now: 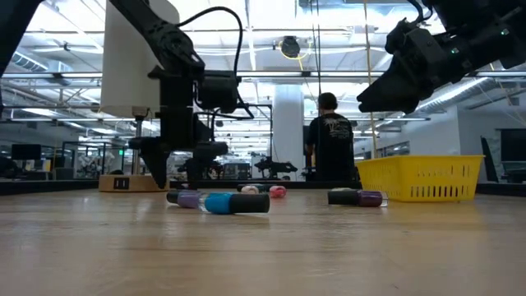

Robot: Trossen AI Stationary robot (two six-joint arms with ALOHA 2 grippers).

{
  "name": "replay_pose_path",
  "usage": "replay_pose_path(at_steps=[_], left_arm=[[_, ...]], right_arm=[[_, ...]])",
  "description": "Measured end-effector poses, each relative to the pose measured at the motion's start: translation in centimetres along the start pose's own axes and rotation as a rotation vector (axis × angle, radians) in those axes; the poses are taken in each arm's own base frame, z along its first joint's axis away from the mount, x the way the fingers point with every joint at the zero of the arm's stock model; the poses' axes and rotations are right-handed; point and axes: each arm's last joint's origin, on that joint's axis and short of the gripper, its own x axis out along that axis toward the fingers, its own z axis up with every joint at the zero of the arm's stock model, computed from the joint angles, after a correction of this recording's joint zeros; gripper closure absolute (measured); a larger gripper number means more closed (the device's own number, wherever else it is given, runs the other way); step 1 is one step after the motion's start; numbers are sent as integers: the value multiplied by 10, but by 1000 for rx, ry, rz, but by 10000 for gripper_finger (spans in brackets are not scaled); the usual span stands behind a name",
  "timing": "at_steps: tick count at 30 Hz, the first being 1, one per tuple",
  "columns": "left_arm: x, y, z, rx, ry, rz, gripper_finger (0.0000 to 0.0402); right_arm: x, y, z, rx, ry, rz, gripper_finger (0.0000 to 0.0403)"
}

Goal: Pick & Place Nail Polish
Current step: Put the red nail polish into the yellow bin

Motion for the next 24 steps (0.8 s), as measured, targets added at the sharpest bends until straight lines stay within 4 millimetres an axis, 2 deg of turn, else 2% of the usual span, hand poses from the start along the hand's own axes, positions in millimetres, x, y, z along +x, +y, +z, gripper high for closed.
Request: replay_pose_path(at_steps=[5,14,24], left_arm=[[2,0,3,-13,-5,-20,120],[3,-1,3,-13,-5,-30,232],[3,-4,1,51,17,-57,337]], right_arm=[[0,0,0,-1,3,0,204],[0,0,-2,-1,15,-3,204],[0,0,-2,7,17,-3,204]])
